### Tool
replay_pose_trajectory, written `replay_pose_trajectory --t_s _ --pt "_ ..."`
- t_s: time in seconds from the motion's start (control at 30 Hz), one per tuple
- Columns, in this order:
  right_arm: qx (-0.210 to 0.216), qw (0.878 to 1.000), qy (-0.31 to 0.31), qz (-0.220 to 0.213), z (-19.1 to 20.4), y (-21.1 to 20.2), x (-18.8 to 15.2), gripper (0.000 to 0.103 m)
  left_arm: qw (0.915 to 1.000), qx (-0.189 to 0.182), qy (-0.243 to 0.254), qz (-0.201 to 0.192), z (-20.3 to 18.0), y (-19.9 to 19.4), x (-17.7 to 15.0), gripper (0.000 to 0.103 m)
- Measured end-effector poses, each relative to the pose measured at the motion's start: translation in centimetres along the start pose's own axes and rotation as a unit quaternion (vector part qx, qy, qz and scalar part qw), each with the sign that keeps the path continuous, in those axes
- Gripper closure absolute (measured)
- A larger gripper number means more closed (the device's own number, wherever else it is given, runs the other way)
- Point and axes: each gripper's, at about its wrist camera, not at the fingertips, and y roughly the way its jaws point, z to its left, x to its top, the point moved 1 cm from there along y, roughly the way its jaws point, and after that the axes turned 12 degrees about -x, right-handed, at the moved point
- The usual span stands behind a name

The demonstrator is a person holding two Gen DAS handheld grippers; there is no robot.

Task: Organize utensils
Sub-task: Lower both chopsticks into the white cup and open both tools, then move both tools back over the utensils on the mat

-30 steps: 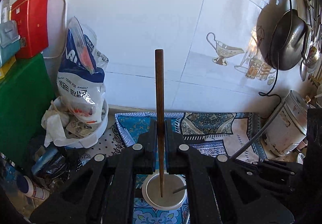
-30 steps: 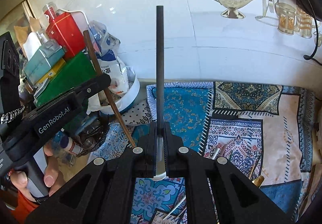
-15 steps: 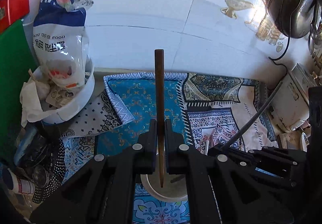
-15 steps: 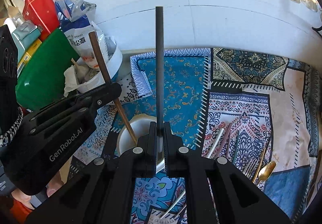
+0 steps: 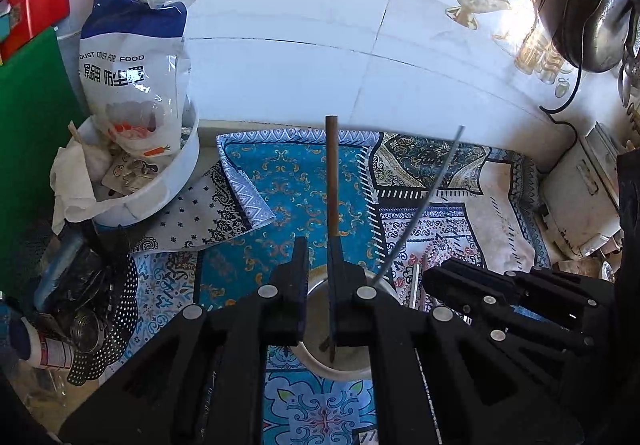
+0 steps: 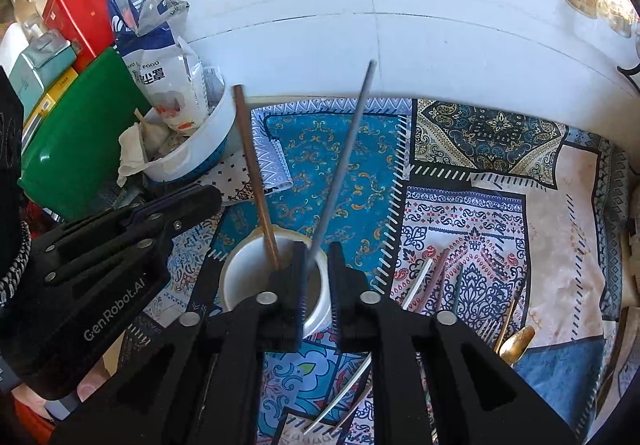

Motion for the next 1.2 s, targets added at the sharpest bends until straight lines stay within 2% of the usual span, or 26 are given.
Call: replay_pose_trajectory --t_s 0.03,0.17,0.43,0.73,0.97,1.2 --pt "0.0 1.0 0.0 -0.003 -0.2 -0.2 0.0 0.083 1.0 0.003 -0.001 -0.002 -0.1 -0.3 0.0 0.095" --pt "-0.005 1.0 -0.006 -0.017 -0.8 -1.5 -0.3 0.081 0.9999 0.011 -0.005 -0.012 -0.7 -1.6 -0.2 0.092" --pt "-0.019 0.998 -0.011 -0.057 -3.3 -5.0 -1.2 0.07 0.9987 0.025 0.0 -0.044 -3.5 -4.2 -0.6 0.068" --pt "-0.044 0.995 -0.009 -0.091 -7.2 -8.1 -2.5 0.062 0.9979 0.019 0.013 -0.061 -8.2 -5.0 -1.7 0.057" --pt "-0.057 0.994 0.006 -0.091 -11.2 -9.0 -4.0 0.06 0.9984 0.01 0.035 -0.044 -12.4 -3.4 -3.1 0.052" --pt "-0.073 0.995 0.027 -0.064 -15.1 -7.7 -6.3 0.06 0.9993 0.002 0.038 0.002 -15.0 0.3 -5.2 0.05"
